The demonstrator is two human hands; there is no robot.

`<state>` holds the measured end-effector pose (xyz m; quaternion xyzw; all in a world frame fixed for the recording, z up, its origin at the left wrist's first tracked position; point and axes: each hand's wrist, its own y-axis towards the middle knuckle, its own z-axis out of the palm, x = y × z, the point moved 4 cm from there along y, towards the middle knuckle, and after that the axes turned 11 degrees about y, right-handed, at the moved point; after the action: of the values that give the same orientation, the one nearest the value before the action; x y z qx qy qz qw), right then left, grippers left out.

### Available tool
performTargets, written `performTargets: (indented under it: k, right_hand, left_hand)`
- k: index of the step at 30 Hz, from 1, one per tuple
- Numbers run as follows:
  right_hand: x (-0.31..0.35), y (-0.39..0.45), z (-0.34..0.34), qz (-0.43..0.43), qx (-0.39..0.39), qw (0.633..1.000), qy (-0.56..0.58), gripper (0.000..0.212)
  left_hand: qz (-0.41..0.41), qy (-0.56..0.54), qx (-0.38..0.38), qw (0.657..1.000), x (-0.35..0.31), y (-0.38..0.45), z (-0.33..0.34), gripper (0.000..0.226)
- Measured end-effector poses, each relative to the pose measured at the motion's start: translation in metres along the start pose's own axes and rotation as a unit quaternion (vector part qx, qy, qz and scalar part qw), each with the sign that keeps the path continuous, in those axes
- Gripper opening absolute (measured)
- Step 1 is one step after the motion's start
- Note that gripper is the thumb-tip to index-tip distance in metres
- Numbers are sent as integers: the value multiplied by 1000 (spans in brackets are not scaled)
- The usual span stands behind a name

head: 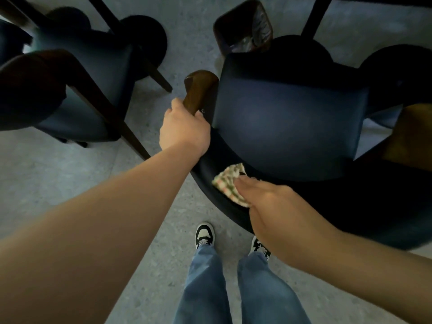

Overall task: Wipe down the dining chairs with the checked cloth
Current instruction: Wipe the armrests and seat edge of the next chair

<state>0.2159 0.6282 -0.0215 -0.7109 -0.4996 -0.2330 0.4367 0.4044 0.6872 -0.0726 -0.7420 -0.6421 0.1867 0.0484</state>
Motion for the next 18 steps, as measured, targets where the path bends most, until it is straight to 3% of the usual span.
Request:
performTargets:
  k: [2,5,8,12,16,18]
  right_hand:
    - [-19,18,-13,37,-24,999,16,42]
    - [-87,73,-18,215,-80,973,3,23]
    - [-132,105,14,324,4,946,-8,37]
    - [-126,113,21,297,4,955,12,41]
    - [-66,60,3,240,-28,970,16,27]
    - [-31,22,3,180,-47,983,0,32]
  left_hand:
    - [1,-2,-2,1000,0,0,1,38]
    - [-3,0,-9,1000,-1,1,0,35]
    - [-5,2,-7,1000,-1,-1,0,37]
    - [-6,3,-8,1000,-1,1,0,38]
    - [-10,1,-3,1000,0,-1,-1,39]
    - [-8,-9,1,1000,0,-2,-2,39]
